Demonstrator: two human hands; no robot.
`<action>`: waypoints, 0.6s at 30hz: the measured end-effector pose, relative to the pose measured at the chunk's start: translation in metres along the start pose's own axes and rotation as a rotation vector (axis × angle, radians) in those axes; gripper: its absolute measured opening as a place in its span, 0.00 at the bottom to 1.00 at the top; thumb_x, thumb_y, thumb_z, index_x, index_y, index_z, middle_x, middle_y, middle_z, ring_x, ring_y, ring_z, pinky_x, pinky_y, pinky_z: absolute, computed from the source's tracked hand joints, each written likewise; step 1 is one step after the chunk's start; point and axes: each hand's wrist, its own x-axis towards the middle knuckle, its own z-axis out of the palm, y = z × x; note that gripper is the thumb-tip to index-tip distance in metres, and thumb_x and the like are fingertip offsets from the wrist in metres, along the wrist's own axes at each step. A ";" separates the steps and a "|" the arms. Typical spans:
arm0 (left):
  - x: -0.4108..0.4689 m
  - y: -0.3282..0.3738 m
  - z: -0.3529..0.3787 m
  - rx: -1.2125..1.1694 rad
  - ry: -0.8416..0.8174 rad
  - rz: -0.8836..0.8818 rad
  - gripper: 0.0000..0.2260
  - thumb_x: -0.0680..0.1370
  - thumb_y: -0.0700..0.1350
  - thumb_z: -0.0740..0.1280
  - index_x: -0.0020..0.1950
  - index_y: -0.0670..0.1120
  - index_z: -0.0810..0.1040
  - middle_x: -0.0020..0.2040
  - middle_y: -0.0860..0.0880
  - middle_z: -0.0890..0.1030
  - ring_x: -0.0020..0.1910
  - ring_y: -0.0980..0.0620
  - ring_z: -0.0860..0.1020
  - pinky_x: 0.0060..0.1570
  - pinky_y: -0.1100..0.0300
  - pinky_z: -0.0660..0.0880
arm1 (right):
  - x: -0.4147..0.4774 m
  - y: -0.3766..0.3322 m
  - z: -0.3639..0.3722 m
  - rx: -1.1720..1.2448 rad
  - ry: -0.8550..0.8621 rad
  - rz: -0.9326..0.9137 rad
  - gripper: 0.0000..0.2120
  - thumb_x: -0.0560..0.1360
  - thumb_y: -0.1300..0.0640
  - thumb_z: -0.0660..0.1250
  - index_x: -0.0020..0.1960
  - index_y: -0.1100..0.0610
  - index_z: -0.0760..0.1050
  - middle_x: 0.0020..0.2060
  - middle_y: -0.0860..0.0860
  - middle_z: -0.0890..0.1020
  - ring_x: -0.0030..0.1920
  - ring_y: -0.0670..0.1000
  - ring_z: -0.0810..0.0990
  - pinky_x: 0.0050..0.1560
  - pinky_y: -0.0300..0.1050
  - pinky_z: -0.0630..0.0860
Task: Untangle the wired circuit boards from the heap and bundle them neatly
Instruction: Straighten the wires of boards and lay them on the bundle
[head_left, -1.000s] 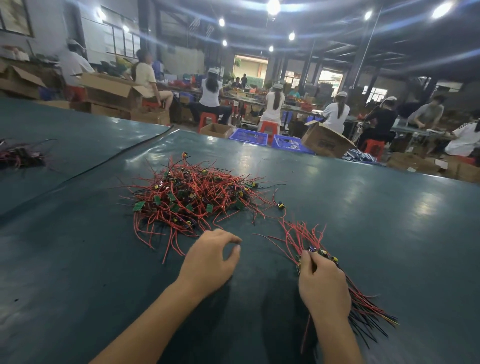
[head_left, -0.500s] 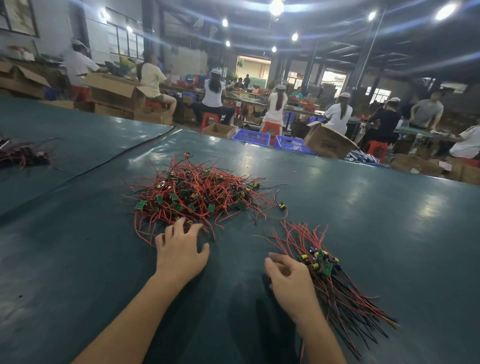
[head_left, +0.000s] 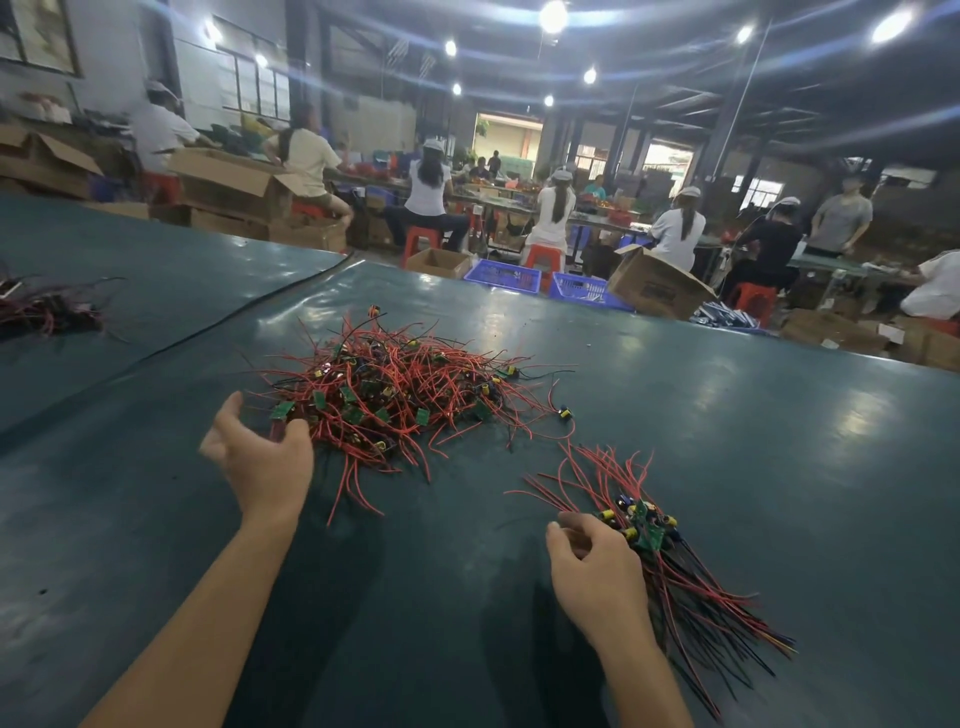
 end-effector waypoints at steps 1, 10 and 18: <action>0.004 -0.003 -0.002 0.057 -0.054 -0.057 0.29 0.76 0.41 0.67 0.74 0.49 0.61 0.73 0.41 0.60 0.55 0.46 0.76 0.55 0.48 0.76 | 0.000 0.000 0.000 0.001 -0.002 -0.004 0.12 0.78 0.47 0.65 0.58 0.49 0.79 0.45 0.42 0.81 0.52 0.47 0.80 0.63 0.53 0.73; 0.025 -0.016 0.004 -0.384 -0.244 -0.473 0.16 0.79 0.35 0.64 0.67 0.37 0.72 0.41 0.46 0.77 0.34 0.53 0.77 0.24 0.68 0.73 | -0.001 -0.001 -0.001 0.002 -0.004 -0.025 0.12 0.78 0.47 0.65 0.58 0.49 0.79 0.42 0.38 0.79 0.50 0.45 0.79 0.62 0.52 0.73; 0.006 -0.015 0.010 -0.182 -0.067 -0.104 0.12 0.77 0.38 0.67 0.59 0.46 0.81 0.43 0.45 0.82 0.32 0.54 0.76 0.33 0.61 0.75 | -0.001 -0.003 -0.001 -0.007 -0.008 -0.023 0.12 0.78 0.47 0.65 0.58 0.49 0.79 0.41 0.37 0.79 0.50 0.45 0.79 0.61 0.52 0.73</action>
